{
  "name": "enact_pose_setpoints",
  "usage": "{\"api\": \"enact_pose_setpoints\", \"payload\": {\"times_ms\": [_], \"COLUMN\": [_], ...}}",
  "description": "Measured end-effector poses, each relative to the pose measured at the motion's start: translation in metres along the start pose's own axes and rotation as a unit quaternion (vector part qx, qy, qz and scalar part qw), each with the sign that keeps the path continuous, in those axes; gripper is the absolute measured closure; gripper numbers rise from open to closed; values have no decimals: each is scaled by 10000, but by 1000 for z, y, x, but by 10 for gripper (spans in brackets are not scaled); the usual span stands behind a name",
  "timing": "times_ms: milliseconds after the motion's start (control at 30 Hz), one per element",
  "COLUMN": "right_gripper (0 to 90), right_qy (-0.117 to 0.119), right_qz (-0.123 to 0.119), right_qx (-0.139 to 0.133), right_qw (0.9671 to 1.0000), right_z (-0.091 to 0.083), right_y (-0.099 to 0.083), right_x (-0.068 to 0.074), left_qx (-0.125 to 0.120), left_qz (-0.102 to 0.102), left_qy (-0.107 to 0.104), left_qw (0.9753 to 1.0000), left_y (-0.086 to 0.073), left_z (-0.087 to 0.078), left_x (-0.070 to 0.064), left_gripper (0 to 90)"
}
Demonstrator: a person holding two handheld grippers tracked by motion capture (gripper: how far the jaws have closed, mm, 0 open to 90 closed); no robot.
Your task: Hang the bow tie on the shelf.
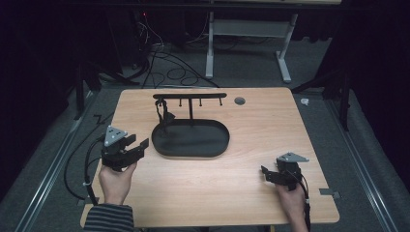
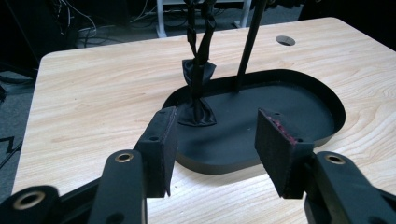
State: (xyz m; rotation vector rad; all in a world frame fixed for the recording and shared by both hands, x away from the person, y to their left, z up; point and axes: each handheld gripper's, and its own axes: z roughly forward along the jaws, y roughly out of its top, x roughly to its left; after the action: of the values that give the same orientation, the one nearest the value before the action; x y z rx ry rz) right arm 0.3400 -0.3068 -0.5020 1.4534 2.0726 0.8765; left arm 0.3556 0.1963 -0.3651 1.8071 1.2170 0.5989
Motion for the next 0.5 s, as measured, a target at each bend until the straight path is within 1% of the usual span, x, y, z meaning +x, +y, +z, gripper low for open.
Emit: {"api": "enact_pose_setpoints", "payload": {"times_ms": [67, 133, 267, 367, 500], "right_gripper": [301, 300, 299, 299, 299], "right_qy": [1, 3, 4, 5, 20], "right_qz": [0, -4, -4, -3, -28], "right_qx": [-8, -2, 0, -1, -1], "right_qw": [10000, 10000, 10000, 10000, 10000], "right_z": [0, 0, 0, 0, 0], "right_y": [0, 0, 0, 0, 0], "right_x": [0, 0, 0, 0, 0], "left_qx": [-18, -32, 59, 70, 28], "left_qz": [-7, -58, -72, -83, -193], "left_qy": [11, 8, 31, 45, 20], "left_qw": [10000, 10000, 10000, 9999, 9998], "left_y": [-2, -6, -11, -14, -18], "left_z": [0, 1, 2, 1, 1], "left_x": [-1, 0, -1, -2, -3], "left_gripper": [480, 475, 474, 473, 459]}}
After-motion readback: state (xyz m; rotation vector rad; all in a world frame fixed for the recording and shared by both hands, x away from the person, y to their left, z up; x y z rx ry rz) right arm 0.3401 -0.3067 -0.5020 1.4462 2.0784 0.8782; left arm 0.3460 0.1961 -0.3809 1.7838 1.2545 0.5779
